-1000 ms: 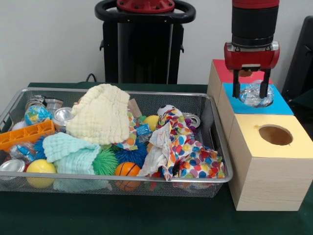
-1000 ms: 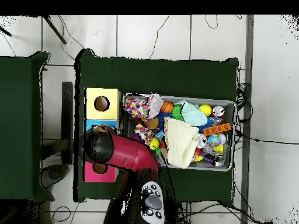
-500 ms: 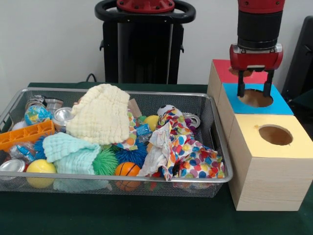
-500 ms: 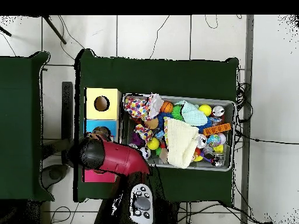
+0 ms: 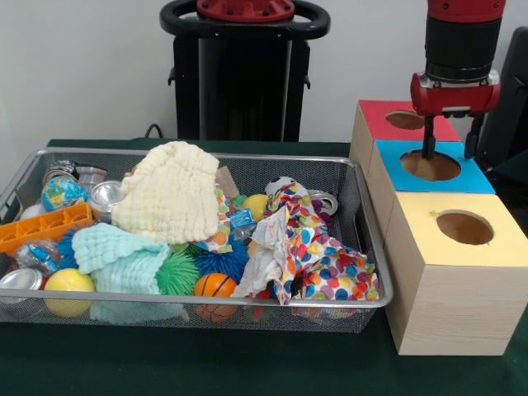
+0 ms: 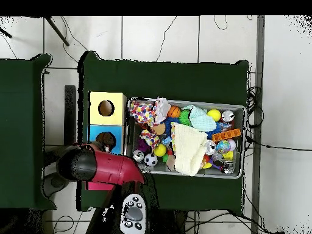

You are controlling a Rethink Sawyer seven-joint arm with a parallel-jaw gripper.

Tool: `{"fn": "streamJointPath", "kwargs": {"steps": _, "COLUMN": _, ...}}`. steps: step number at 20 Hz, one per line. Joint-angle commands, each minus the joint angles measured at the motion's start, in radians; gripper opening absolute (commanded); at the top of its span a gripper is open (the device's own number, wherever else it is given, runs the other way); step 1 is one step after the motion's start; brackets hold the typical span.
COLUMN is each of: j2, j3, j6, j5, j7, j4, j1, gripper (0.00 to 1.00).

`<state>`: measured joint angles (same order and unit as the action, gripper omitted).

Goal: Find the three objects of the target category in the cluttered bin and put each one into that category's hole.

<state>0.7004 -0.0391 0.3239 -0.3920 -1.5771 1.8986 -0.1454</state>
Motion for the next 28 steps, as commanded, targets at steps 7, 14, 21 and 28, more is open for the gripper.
{"fn": "streamJointPath", "kwargs": {"steps": 7, "j2": -0.022, "j3": 0.005, "j6": -0.002, "j5": -0.017, "j7": -0.229, "j4": -0.017, "j1": 0.014, "gripper": 1.00}}
{"fn": "streamJointPath", "kwargs": {"steps": 14, "j2": -0.012, "j3": -0.024, "j6": 0.055, "j5": -0.021, "j7": -0.239, "j4": -0.048, "j1": -0.011, "gripper": 0.00}}
{"fn": "streamJointPath", "kwargs": {"steps": 21, "j2": 0.039, "j3": -0.010, "j6": 0.074, "j5": -0.018, "j7": -0.207, "j4": -0.048, "j1": 0.010, "gripper": 0.00}}
{"fn": "streamJointPath", "kwargs": {"steps": 28, "j2": 0.081, "j3": -0.012, "j6": 0.156, "j5": -0.018, "j7": -0.205, "j4": -0.074, "j1": 0.031, "gripper": 0.00}}
